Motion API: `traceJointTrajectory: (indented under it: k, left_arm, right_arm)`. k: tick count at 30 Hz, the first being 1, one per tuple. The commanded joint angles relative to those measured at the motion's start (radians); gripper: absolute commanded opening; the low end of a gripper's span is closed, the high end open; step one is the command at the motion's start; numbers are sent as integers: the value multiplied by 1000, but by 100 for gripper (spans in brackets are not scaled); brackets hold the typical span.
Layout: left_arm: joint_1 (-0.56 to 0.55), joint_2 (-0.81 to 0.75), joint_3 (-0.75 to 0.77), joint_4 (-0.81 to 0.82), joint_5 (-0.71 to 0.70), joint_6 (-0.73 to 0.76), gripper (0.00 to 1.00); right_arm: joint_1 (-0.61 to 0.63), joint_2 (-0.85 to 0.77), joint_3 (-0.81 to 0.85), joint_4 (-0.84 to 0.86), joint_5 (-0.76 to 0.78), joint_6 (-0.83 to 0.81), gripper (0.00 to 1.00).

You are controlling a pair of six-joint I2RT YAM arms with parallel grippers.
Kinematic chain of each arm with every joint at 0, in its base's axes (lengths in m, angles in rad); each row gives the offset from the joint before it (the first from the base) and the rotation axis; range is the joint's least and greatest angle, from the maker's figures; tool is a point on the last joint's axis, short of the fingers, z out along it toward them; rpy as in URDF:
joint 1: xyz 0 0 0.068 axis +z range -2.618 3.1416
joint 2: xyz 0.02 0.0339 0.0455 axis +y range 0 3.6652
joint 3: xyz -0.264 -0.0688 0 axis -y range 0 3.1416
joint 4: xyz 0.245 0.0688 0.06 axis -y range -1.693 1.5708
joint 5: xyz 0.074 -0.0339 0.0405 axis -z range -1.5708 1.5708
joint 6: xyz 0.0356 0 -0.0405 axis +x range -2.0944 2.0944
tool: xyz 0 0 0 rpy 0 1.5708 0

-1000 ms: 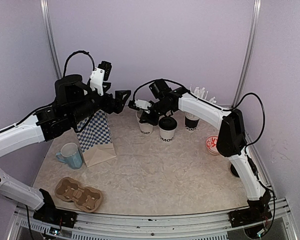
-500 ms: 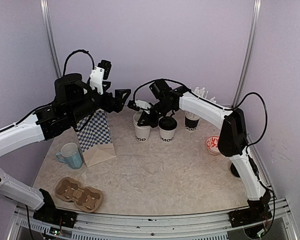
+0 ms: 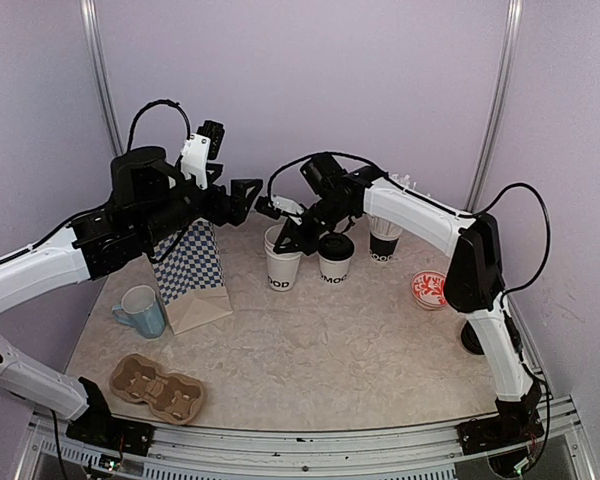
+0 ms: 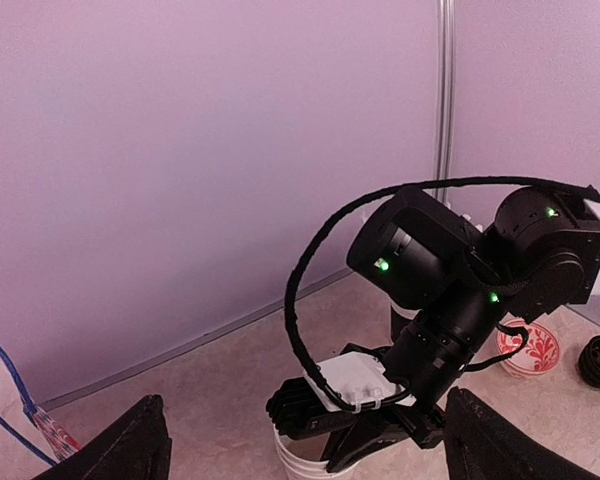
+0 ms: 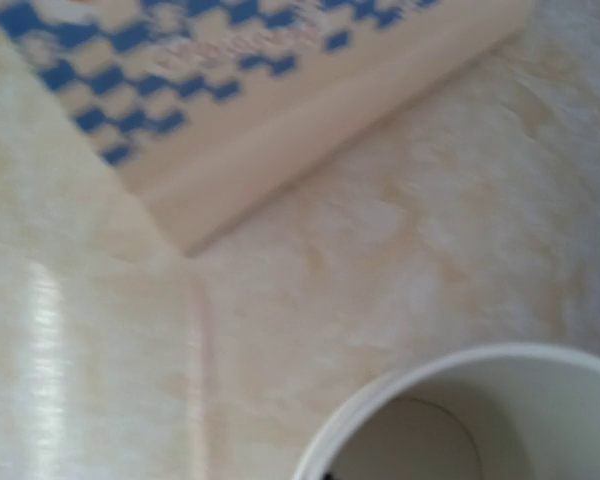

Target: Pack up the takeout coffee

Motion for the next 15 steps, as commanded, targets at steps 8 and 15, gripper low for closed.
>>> traceJointTrajectory:
  k: [8,15]
  left_arm:
    - [-314,25,-9,-32,-344,312,85]
    - [-413,-147,-372,150,-300,378,75]
  right_arm:
    - [-15,-246,-271,51,-98,-51,0]
    - [-15,-368,-475,41,-224,-141,0]
